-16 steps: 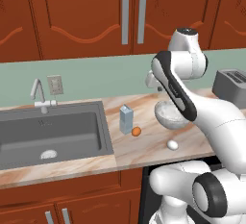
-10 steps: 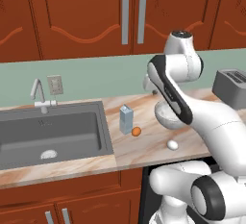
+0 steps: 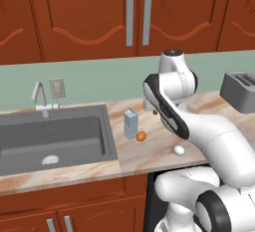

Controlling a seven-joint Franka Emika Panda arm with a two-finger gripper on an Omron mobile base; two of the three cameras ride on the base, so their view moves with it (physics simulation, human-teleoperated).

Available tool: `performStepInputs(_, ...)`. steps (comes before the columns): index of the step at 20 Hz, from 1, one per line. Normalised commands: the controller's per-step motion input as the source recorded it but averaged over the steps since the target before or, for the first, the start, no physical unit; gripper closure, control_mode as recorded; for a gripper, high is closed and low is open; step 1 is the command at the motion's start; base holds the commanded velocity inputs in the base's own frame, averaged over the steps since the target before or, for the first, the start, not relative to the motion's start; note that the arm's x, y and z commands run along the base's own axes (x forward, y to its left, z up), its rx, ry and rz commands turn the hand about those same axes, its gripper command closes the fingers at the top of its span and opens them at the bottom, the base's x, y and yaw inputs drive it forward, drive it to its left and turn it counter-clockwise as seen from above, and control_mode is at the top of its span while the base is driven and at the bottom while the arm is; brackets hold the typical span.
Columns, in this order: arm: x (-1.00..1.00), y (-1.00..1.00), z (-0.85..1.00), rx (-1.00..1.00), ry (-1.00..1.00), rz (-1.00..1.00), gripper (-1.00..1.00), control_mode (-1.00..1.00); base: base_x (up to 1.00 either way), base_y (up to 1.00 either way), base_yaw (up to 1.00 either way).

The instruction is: Gather the eggs and milk located in the vicinity of the sink area and place them right next to the bowl.

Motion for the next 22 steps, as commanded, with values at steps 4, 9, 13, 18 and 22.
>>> performStepInputs(4,0.0,-0.19,-0.16,-0.01,0.27,0.0,-1.0,-1.0,0.0,0.0,0.0)
performStepInputs(9,0.0,-0.71,-0.25,0.0,0.27,0.0,-1.0,-1.0,0.0,0.0,0.0)
performStepInputs(13,-0.08,-0.65,-0.4,0.0,0.16,0.0,-1.0,-1.0,0.0,0.0,0.0)
performStepInputs(18,-0.17,-0.56,-0.55,0.0,0.01,0.0,-1.0,-1.0,0.0,0.0,0.0)
performStepInputs(22,-0.15,-0.42,-0.61,0.02,-0.02,-0.01,-1.0,-1.0,0.0,0.0,0.0)
